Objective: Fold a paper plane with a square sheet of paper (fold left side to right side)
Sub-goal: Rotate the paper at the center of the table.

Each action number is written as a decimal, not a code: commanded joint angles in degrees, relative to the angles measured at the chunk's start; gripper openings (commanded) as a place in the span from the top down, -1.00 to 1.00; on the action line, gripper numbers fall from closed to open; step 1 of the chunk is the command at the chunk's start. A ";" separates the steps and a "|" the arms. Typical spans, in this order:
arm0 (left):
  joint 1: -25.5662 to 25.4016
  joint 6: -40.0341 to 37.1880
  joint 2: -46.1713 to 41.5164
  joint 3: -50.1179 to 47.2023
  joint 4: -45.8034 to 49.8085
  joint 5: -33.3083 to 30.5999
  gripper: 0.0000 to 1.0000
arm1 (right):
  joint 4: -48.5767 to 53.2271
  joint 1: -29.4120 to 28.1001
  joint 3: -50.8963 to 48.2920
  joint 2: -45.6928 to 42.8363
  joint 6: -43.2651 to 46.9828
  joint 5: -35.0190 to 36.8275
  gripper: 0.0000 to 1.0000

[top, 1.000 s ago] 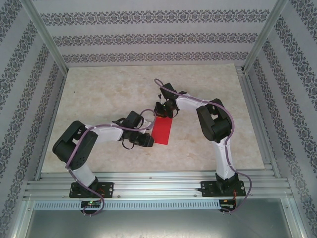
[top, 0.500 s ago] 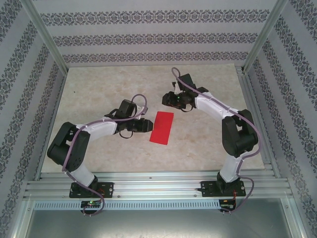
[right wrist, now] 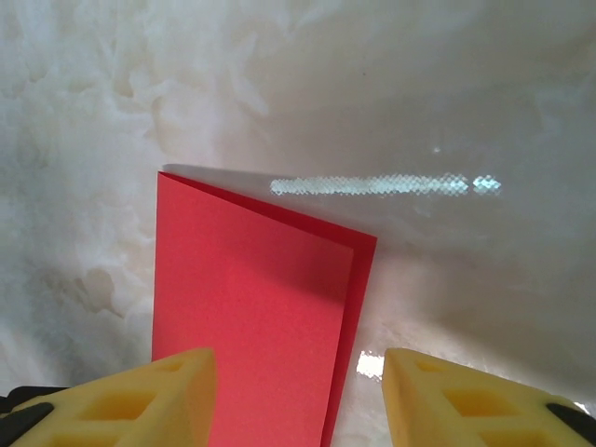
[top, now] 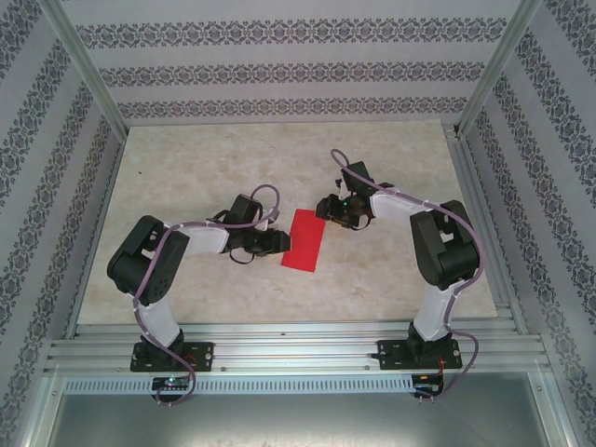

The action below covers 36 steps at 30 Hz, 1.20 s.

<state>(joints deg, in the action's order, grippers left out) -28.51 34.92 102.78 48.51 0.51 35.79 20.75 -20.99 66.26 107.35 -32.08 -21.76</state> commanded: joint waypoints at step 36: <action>-1.05 1.44 4.09 -0.96 -4.91 0.94 0.27 | -14.03 -4.95 -10.24 -3.42 -11.06 -6.37 0.17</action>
<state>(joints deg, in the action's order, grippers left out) -28.56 36.38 104.12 48.40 -2.22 37.06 10.04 -24.75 57.74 106.54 -40.53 -27.16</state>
